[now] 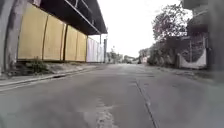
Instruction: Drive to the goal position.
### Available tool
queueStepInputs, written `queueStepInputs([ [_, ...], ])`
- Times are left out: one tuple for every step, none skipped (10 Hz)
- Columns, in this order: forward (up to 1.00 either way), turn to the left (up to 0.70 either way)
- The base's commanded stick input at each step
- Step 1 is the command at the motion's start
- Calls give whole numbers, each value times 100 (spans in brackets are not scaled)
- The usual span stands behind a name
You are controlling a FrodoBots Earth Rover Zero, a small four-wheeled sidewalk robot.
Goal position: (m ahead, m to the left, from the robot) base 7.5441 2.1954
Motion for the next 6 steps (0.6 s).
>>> queueStepInputs([
  [100, -40],
  [100, -40],
  [100, -40],
  [100, -40],
  [100, -40],
  [100, -40],
])
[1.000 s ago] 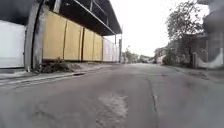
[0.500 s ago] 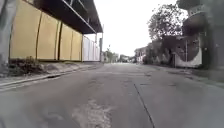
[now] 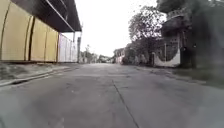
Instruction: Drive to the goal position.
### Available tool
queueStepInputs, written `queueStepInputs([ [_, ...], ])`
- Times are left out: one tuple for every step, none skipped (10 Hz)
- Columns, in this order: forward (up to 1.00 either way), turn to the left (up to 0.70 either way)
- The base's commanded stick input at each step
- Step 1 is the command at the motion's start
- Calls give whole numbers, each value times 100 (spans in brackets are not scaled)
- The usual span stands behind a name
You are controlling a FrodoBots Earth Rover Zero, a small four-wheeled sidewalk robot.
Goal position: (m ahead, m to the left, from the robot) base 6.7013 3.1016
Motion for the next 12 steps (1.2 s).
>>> queueStepInputs([
  [100, -40],
  [100, -40],
  [100, 3],
  [100, 0],
  [100, 0],
  [100, 0],
  [100, 0],
  [100, 0],
  [100, 0],
  [100, 0],
  [100, 0],
  [100, 5],
])
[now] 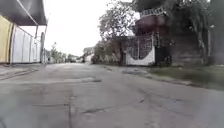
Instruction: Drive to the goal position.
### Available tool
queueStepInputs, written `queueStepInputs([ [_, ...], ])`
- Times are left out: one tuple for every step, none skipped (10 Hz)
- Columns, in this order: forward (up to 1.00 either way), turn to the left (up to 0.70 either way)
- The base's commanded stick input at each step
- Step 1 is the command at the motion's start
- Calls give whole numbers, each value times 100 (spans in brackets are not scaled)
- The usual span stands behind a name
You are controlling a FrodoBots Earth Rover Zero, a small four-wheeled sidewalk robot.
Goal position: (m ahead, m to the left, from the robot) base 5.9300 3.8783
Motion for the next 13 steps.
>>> queueStepInputs([
  [100, 0],
  [100, 0],
  [100, 3],
  [100, 0],
  [100, 0],
  [100, 0],
  [100, -40],
  [100, -40],
  [100, -40],
  [100, -3],
  [100, 0],
  [100, 0],
  [100, 23],
])
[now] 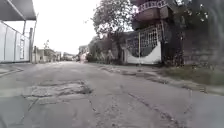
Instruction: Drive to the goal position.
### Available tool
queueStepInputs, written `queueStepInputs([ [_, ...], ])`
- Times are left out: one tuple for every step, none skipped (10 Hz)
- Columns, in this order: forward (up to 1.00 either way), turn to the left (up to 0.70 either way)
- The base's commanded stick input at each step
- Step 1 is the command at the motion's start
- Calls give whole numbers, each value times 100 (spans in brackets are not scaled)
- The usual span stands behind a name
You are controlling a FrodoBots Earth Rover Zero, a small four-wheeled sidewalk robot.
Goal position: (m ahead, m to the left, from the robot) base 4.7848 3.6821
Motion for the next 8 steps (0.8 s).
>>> queueStepInputs([
  [100, 6],
  [100, 0],
  [100, 0],
  [100, 0],
  [100, 0],
  [100, 0],
  [100, 0],
  [100, 6],
])
